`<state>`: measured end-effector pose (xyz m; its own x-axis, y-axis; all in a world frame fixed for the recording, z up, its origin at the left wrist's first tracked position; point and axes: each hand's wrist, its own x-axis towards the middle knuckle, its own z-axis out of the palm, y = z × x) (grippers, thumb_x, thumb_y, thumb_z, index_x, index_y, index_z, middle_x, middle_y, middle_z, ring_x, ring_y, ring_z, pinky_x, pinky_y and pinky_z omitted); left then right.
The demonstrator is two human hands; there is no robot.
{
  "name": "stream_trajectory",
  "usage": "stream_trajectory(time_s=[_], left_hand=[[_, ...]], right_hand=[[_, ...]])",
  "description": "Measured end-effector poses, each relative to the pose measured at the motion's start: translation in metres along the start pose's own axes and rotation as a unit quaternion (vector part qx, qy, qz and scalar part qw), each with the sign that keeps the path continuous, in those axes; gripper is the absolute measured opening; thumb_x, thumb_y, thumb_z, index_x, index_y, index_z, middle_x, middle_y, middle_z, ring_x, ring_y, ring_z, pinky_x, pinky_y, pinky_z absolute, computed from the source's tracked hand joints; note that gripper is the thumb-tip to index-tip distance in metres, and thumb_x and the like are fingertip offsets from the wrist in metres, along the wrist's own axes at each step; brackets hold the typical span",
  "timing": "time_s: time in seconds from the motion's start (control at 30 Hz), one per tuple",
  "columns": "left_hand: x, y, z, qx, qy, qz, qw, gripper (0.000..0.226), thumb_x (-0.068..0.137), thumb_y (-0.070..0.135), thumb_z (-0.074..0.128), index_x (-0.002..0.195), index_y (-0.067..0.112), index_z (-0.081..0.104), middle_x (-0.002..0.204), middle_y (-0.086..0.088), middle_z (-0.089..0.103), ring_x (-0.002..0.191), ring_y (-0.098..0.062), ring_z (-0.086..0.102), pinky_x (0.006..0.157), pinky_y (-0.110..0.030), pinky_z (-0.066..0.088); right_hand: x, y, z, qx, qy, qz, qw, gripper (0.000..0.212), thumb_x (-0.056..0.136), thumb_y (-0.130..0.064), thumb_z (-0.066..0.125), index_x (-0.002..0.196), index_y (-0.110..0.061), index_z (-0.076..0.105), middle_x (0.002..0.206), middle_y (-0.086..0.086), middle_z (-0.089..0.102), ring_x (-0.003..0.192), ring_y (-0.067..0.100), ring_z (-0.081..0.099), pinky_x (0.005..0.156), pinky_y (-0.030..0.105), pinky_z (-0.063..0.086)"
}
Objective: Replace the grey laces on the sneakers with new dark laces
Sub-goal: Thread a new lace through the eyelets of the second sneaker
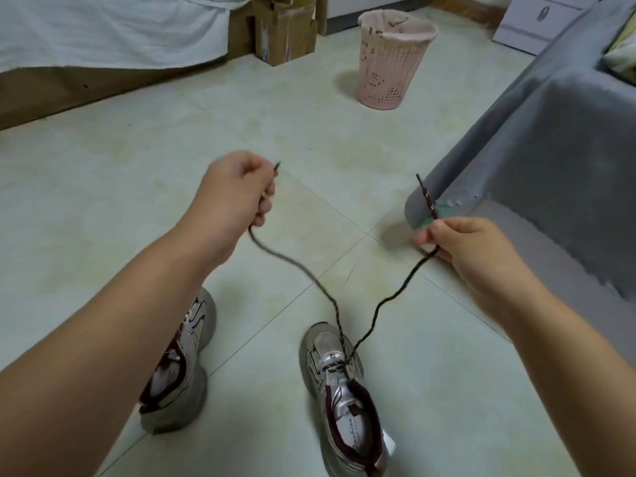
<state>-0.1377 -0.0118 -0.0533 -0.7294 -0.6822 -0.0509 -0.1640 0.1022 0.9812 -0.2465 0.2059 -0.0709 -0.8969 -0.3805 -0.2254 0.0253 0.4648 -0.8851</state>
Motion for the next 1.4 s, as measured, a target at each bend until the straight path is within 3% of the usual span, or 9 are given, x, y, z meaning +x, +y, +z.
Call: stream_trajectory(time_s=[0.13, 0.37, 0.5, 0.6, 0.7, 0.77, 0.9, 1.13, 1.4], left_hand=[[0.008, -0.08, -0.006, 0.338, -0.045, -0.028, 0.94, 0.019, 0.092, 0.01, 0.043, 0.081, 0.011, 0.058, 0.078, -0.004, 0.061, 0.064, -0.018, 0.05, 0.055, -0.027, 0.036], [-0.023, -0.177, 0.006, 0.66, -0.2, -0.027, 0.723, 0.03, 0.087, 0.0, 0.037, 0.106, 0.013, 0.055, 0.103, -0.005, 0.059, 0.084, -0.022, 0.052, 0.059, -0.027, 0.035], [-0.045, -0.204, 0.03, 0.708, -0.199, 0.05, 0.676, 0.02, 0.066, 0.004, 0.069, 0.084, 0.011, 0.062, 0.079, -0.007, 0.058, 0.073, -0.027, 0.06, 0.056, -0.027, 0.03], [-0.059, -0.215, 0.053, 0.643, -0.178, 0.109, 0.737, 0.037, 0.031, 0.01, 0.088, 0.048, 0.017, 0.056, 0.047, -0.001, 0.049, 0.038, -0.02, 0.047, 0.045, -0.023, 0.023], [-0.085, -0.209, 0.082, 0.529, -0.186, 0.056, 0.826, 0.018, 0.082, 0.026, 0.064, 0.067, 0.017, 0.058, 0.065, 0.0, 0.057, 0.059, -0.017, 0.051, 0.057, -0.029, 0.04], [-0.105, -0.206, 0.101, 0.457, -0.178, -0.013, 0.872, 0.037, 0.091, 0.04, 0.047, 0.064, 0.016, 0.057, 0.065, 0.001, 0.055, 0.065, -0.016, 0.051, 0.067, -0.029, 0.046], [-0.123, -0.207, 0.129, 0.474, -0.162, -0.108, 0.859, 0.049, 0.082, 0.063, 0.044, 0.08, 0.02, 0.066, 0.089, 0.003, 0.051, 0.093, -0.016, 0.048, 0.085, -0.031, 0.043], [-0.122, -0.219, 0.135, 0.384, -0.152, -0.23, 0.881, 0.039, 0.083, 0.025, 0.059, 0.121, 0.029, 0.054, 0.126, 0.001, 0.042, 0.121, -0.018, 0.039, 0.099, -0.03, 0.036], [-0.126, -0.231, 0.125, 0.337, -0.137, -0.22, 0.905, 0.046, 0.08, 0.007, 0.062, 0.12, 0.028, 0.057, 0.106, 0.004, 0.036, 0.115, -0.019, 0.041, 0.1, -0.029, 0.038]], right_hand=[[0.004, 0.029, 0.004, 0.049, -0.042, 0.041, 0.997, 0.032, 0.097, 0.001, 0.032, 0.09, -0.01, 0.061, 0.064, 0.004, 0.049, 0.046, 0.012, 0.041, 0.048, 0.025, 0.044], [0.011, 0.091, 0.016, -0.14, -0.056, 0.052, 0.987, 0.034, 0.095, -0.033, 0.05, 0.072, -0.012, 0.063, 0.066, 0.008, 0.047, 0.057, 0.019, 0.039, 0.053, 0.028, 0.029], [0.009, 0.138, 0.036, -0.197, -0.101, 0.077, 0.972, 0.027, 0.094, -0.022, 0.051, 0.076, -0.011, 0.067, 0.065, 0.002, 0.055, 0.057, 0.015, 0.046, 0.054, 0.025, 0.035], [0.003, 0.17, 0.055, -0.215, -0.129, 0.08, 0.965, 0.018, 0.093, -0.013, 0.051, 0.092, -0.014, 0.069, 0.062, -0.013, 0.049, 0.054, 0.002, 0.041, 0.05, 0.013, 0.03], [-0.006, 0.188, 0.067, -0.222, -0.137, 0.083, 0.962, 0.017, 0.091, -0.02, 0.055, 0.079, -0.023, 0.068, 0.063, -0.014, 0.054, 0.056, 0.002, 0.045, 0.053, 0.014, 0.034], [-0.011, 0.194, 0.073, -0.232, -0.137, 0.088, 0.959, 0.02, 0.09, -0.025, 0.057, 0.071, -0.026, 0.065, 0.068, -0.007, 0.063, 0.061, 0.009, 0.052, 0.058, 0.021, 0.038], [-0.018, 0.202, 0.081, -0.208, -0.148, 0.082, 0.963, 0.02, 0.087, -0.019, 0.057, 0.07, -0.023, 0.067, 0.07, -0.006, 0.066, 0.066, 0.009, 0.056, 0.064, 0.024, 0.043], [-0.021, 0.21, 0.093, -0.155, -0.188, 0.069, 0.967, 0.028, 0.085, -0.013, 0.061, 0.064, -0.032, 0.063, 0.058, -0.013, 0.06, 0.055, 0.001, 0.05, 0.061, 0.022, 0.042], [-0.012, 0.214, 0.095, -0.146, -0.08, 0.071, 0.984, 0.019, 0.085, -0.012, 0.056, 0.072, -0.016, 0.069, 0.053, -0.008, 0.055, 0.049, 0.007, 0.043, 0.055, 0.024, 0.035]])
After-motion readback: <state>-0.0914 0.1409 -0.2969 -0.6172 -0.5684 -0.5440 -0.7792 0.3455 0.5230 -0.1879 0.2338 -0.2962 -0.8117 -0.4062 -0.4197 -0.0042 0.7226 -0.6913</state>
